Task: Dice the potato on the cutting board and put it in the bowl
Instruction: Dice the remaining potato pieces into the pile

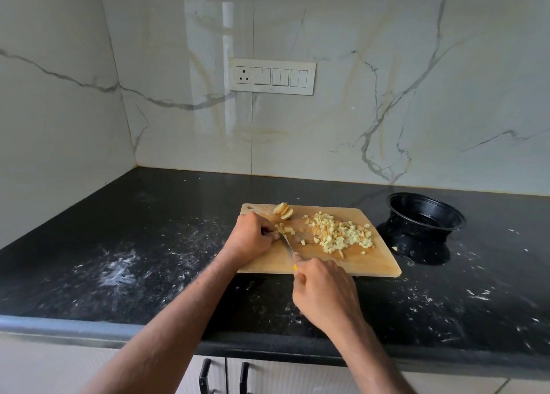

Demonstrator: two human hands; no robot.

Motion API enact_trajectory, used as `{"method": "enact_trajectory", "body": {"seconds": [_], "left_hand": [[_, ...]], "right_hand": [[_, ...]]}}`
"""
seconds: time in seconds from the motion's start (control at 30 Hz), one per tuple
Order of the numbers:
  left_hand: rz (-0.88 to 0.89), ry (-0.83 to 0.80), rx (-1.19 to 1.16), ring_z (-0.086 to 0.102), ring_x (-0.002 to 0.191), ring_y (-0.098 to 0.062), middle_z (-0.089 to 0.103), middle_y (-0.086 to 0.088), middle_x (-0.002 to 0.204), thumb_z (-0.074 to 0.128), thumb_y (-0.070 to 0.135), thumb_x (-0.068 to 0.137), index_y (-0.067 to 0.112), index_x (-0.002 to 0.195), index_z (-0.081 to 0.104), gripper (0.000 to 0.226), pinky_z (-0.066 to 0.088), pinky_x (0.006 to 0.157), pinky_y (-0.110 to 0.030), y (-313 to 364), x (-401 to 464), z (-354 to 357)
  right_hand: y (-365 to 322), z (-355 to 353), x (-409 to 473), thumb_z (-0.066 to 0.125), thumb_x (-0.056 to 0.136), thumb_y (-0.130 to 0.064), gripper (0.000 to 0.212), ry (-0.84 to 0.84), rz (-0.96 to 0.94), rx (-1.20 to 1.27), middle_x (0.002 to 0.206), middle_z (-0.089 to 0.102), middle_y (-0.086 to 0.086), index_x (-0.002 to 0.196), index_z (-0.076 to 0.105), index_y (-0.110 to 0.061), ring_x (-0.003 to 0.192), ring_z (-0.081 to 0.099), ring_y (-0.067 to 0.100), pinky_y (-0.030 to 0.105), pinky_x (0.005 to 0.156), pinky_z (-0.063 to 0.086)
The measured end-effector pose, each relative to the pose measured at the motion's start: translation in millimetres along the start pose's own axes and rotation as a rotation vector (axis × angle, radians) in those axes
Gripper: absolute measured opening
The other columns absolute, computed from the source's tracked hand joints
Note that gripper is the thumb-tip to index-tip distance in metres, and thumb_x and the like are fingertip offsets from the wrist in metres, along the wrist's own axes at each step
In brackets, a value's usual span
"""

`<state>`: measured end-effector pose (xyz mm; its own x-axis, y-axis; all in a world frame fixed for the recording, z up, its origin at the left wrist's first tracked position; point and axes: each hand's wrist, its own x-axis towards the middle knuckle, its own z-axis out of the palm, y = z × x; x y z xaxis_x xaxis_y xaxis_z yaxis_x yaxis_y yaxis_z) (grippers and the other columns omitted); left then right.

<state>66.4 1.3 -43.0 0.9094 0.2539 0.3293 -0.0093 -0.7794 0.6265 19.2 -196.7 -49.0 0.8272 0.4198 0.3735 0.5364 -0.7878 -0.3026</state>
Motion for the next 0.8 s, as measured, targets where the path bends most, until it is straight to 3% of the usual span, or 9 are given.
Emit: {"method": "enact_trajectory", "body": {"seconds": [0.17, 0.27, 0.37, 0.47, 0.6, 0.8], "left_hand": [[0.002, -0.014, -0.046, 0.063, 0.085, 0.001, 0.077, 0.006, 0.102, 0.08, 0.017, 0.086, 0.018, 0.107, 0.08, 0.021, 0.043, 0.079, -0.005, -4.5, 0.5, -1.3], [0.013, 0.022, -0.087, 0.062, 0.082, 0.01, 0.073, 0.021, 0.092, 0.077, 0.012, 0.088, 0.023, 0.1, 0.082, 0.017, 0.041, 0.074, 0.001, -6.6, 0.5, -4.7], [0.033, 0.107, -0.131, 0.062, 0.082, 0.016, 0.066, 0.029, 0.077, 0.075, 0.007, 0.087, 0.022, 0.091, 0.083, 0.017, 0.042, 0.073, 0.001, -8.7, -2.1, -7.3], [0.01, 0.201, -0.163, 0.062, 0.081, 0.014, 0.071, 0.02, 0.077, 0.075, 0.009, 0.087, 0.018, 0.087, 0.082, 0.012, 0.042, 0.07, 0.0, -12.4, -1.4, -7.8], [0.003, 0.188, -0.144, 0.065, 0.078, 0.002, 0.073, 0.012, 0.081, 0.072, 0.011, 0.088, 0.016, 0.085, 0.08, 0.01, 0.042, 0.067, -0.002, -12.3, -0.2, -6.2], [0.024, 0.108, -0.11, 0.064, 0.084, -0.001, 0.073, 0.01, 0.087, 0.069, 0.013, 0.091, 0.018, 0.089, 0.08, 0.012, 0.041, 0.069, -0.002, -13.6, 1.6, -2.7]], "right_hand": [[18.2, -20.2, -5.4, 0.054, 0.099, -0.028, 0.027, -0.002, -0.036, 0.035, 0.106, 0.075, -0.017, 0.114, 0.075, -0.022, 0.043, 0.048, 0.004, 0.017, 0.038, 0.035], [13.7, -22.7, -5.2, 0.055, 0.099, -0.028, 0.029, 0.094, 0.008, 0.106, 0.082, 0.075, -0.015, 0.123, 0.071, -0.025, 0.041, 0.045, 0.005, 0.016, 0.036, 0.029], [-4.5, -14.7, 1.7, 0.056, 0.099, -0.024, 0.032, 0.115, -0.02, 0.119, 0.054, 0.055, -0.018, 0.128, 0.068, -0.024, 0.038, 0.047, 0.006, 0.015, 0.034, 0.033], [-24.7, 0.5, 14.3, 0.053, 0.1, -0.022, 0.032, 0.084, -0.057, 0.054, 0.061, 0.057, -0.015, 0.129, 0.066, -0.023, 0.039, 0.047, 0.003, 0.014, 0.034, 0.034], [-27.9, 11.8, 23.3, 0.054, 0.098, -0.018, 0.029, 0.053, -0.005, -0.007, 0.072, 0.066, -0.011, 0.123, 0.067, -0.022, 0.053, 0.058, 0.003, 0.022, 0.05, 0.054], [5.2, 3.1, 15.4, 0.056, 0.098, -0.025, 0.029, 0.136, 0.216, 0.006, 0.071, 0.065, -0.015, 0.125, 0.068, -0.025, 0.05, 0.053, -0.003, 0.011, 0.042, 0.037]]}}
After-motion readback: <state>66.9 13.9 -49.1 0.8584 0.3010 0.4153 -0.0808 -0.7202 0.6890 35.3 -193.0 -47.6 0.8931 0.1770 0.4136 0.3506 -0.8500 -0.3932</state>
